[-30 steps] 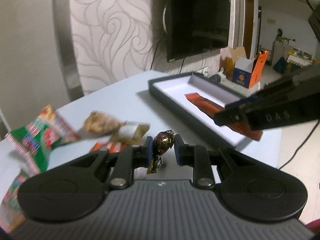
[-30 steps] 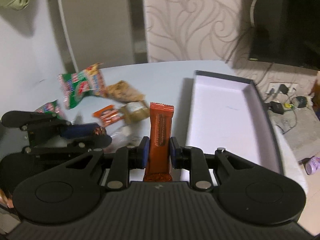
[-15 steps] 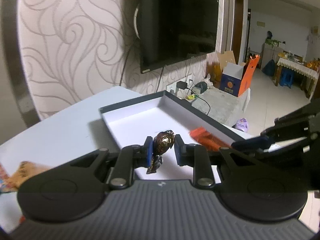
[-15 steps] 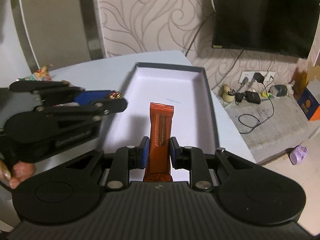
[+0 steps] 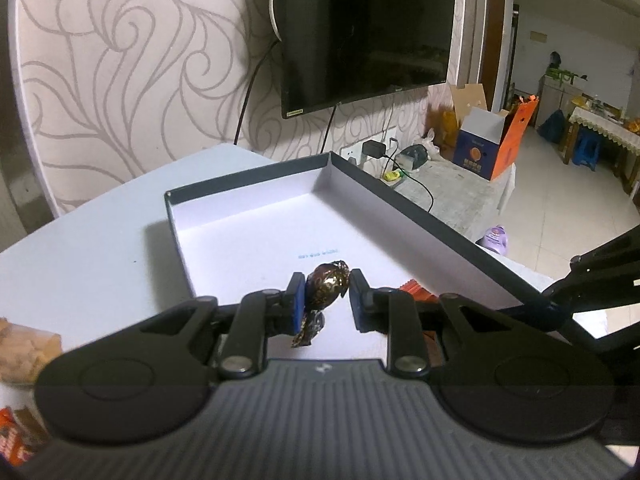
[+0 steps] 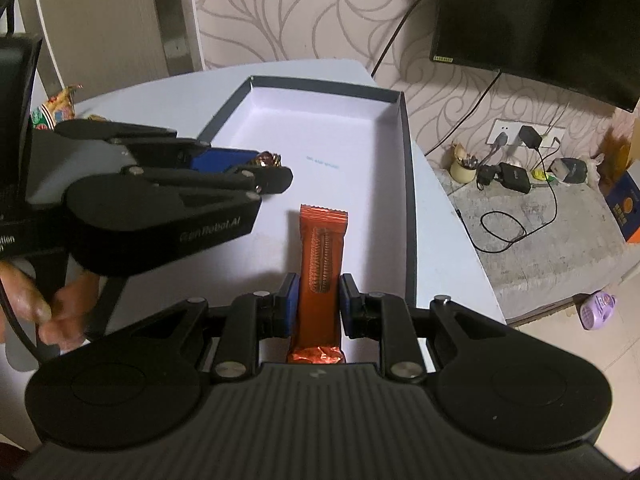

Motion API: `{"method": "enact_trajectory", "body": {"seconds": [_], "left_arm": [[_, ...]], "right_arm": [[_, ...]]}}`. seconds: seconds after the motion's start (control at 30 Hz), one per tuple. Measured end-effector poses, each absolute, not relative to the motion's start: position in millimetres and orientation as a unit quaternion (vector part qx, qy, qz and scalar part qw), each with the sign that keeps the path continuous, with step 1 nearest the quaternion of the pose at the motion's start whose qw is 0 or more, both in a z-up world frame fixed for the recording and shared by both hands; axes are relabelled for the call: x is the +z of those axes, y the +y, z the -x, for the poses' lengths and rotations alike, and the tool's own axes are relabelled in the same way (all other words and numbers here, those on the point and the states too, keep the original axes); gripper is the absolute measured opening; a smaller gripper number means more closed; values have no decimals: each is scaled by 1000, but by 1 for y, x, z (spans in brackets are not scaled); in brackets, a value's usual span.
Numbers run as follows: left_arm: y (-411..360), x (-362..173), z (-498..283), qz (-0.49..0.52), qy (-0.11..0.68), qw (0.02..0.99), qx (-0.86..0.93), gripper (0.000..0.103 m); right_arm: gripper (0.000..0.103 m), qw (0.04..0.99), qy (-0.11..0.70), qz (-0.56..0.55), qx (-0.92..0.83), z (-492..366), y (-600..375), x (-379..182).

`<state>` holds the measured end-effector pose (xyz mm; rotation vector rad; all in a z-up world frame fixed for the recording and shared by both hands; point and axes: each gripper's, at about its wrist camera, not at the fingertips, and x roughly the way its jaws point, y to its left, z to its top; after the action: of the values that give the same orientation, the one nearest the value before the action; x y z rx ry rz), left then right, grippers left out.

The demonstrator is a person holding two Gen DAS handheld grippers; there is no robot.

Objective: Organize snacks
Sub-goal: 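Carry the chocolate and candy bar over the white box with both grippers, then open both grippers to drop the chocolate and candy bar into the box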

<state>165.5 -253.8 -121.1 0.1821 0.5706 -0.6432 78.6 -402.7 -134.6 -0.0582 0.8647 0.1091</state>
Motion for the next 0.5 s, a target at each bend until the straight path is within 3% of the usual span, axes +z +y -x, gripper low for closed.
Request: {"method": "enact_trajectory", "body": {"seconds": [0.13, 0.2, 0.33, 0.4, 0.5], "left_arm": [[-255, -121, -164, -85, 273, 905, -315, 33], [-255, -120, -162, -83, 272, 906, -314, 42], [-255, -117, -156, -87, 270, 907, -311, 43], [-255, -116, -153, -89, 267, 908, -310, 48], [-251, -112, -148, -87, 255, 913, -305, 57]], "right_arm": [[26, 905, 421, 29, 53, -83, -406, -139], [26, 905, 421, 30, 54, -84, -406, -140], [27, 905, 420, 30, 54, -84, -405, -142], [29, 905, 421, 30, 52, -82, -404, -141], [51, 907, 417, 29, 49, -79, -403, -138]]}}
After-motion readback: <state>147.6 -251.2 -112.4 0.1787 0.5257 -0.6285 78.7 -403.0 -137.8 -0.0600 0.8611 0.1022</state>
